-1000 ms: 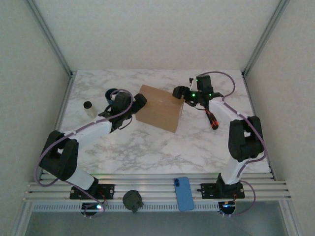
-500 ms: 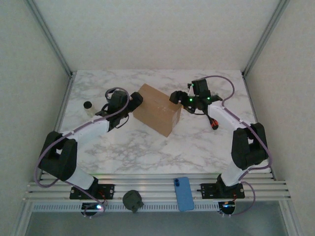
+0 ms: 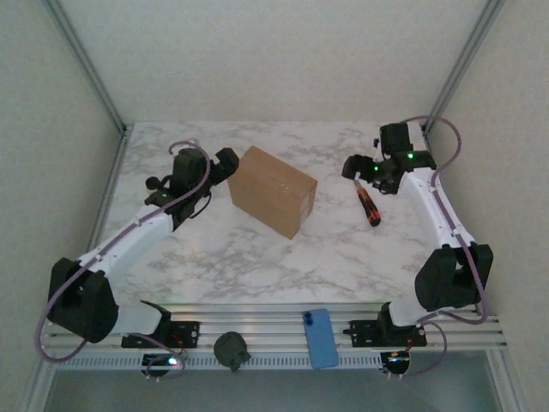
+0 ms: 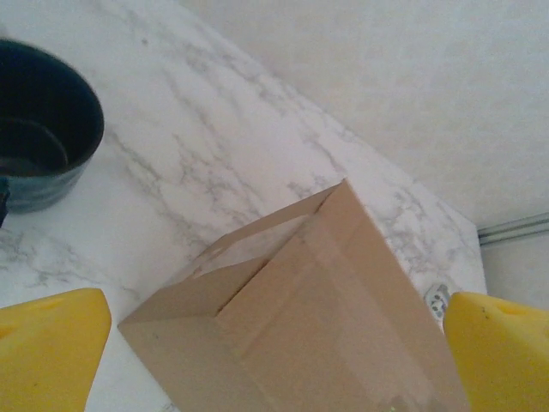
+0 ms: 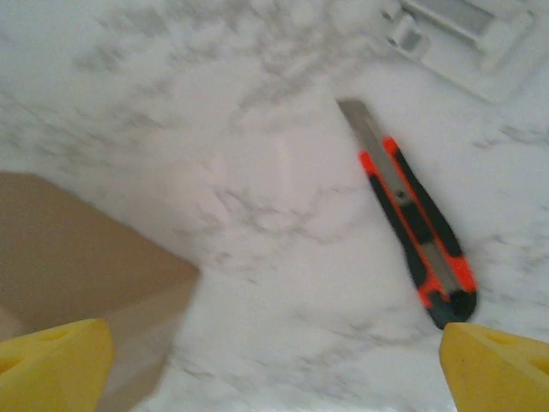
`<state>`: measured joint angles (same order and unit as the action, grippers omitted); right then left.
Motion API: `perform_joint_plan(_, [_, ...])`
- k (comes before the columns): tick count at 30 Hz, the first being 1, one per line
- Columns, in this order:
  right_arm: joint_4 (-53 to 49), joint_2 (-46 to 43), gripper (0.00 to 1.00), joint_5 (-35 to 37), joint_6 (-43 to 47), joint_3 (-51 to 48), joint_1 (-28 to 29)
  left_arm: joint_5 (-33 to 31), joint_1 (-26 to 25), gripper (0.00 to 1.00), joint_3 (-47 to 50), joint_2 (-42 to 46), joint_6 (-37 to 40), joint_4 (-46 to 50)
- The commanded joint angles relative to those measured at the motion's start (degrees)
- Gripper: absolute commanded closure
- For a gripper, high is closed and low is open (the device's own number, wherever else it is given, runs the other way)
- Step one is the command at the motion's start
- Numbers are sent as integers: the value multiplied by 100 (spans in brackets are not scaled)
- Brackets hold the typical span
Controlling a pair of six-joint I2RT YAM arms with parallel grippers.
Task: Unpack the express box
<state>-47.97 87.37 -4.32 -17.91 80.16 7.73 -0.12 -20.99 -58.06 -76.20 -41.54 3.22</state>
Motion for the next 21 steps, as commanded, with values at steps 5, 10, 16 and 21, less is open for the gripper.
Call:
perform_joint_plan(5, [-333, 958, 7, 454, 724, -136, -217, -208, 6, 0, -355, 372, 315, 569])
perform_joint_plan(10, [-153, 1389, 7, 853, 734, -70, -379, -265, -1, 0, -252, 594, 260, 628])
perform_joint_plan(16, [-48, 1910, 7, 683, 926, 2, -477, -313, -2, 0, -301, 619, 245, 704])
perform_joint_plan(21, [-12, 2238, 5, 792, 989, 55, -491, -348, -1, 0, -337, 550, 216, 698])
